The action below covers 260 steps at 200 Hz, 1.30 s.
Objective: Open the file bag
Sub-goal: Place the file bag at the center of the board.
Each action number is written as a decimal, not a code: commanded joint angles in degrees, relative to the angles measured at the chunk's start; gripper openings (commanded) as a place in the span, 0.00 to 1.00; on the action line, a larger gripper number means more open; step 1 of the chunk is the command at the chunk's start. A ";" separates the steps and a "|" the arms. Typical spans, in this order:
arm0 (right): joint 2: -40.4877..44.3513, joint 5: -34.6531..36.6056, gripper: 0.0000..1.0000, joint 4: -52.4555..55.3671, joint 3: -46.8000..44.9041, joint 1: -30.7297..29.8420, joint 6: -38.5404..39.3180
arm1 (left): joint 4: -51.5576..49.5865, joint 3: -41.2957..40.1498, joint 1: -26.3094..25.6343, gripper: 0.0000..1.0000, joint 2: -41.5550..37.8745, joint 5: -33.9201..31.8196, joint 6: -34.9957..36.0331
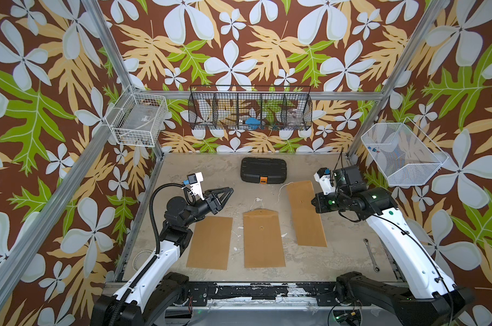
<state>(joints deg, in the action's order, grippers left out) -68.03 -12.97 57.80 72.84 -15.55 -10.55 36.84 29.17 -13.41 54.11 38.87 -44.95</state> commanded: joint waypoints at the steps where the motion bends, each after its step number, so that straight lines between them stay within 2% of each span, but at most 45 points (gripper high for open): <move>1: -1.51 0.59 0.00 0.91 -1.31 0.95 0.83 | 0.11 -0.38 0.05 0.41 -0.25 0.06 0.70; 124: -7.91 -4.67 0.00 -1.93 -8.59 4.78 3.12 | 1.82 -1.22 0.05 0.41 -0.33 0.48 -0.04; 260: -11.77 -2.77 0.00 -4.87 -10.86 5.00 2.34 | 3.63 -1.57 0.05 0.41 0.91 1.12 -1.16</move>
<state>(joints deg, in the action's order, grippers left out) -79.44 -17.63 53.98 62.37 -10.55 -7.55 38.46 27.70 -13.39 54.96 39.33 -46.22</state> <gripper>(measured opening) 0.052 0.409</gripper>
